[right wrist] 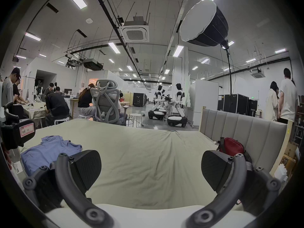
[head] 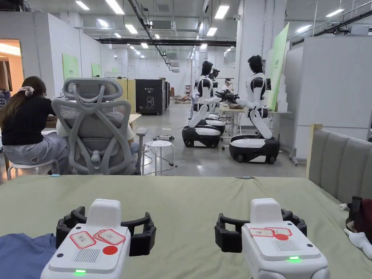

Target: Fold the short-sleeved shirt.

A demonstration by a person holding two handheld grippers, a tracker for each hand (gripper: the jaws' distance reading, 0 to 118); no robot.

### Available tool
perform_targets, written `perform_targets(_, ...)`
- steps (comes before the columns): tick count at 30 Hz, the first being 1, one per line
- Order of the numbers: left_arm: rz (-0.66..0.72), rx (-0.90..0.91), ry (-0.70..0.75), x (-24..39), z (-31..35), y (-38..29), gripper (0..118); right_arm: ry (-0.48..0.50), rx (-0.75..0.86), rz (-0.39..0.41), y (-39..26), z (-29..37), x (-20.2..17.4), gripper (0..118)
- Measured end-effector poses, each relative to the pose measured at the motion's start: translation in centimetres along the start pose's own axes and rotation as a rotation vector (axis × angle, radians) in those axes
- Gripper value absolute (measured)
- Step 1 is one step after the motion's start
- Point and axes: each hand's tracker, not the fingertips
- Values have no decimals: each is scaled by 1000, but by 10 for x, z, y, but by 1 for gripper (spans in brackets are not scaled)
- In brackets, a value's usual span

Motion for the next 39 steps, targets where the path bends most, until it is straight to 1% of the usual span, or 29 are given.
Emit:
perform_targets(11, -2, 5, -2, 0, 1, 0, 118, 3, 6, -24, 3, 4, 4, 118)
perform_targets(35, 10, 6, 2, -1, 3, 1, 118, -3, 6, -19, 7, 7, 2, 118)
perform_targets(39, 7, 6, 7, -2, 3, 2, 118, -13, 9, -8, 11, 9, 0, 118)
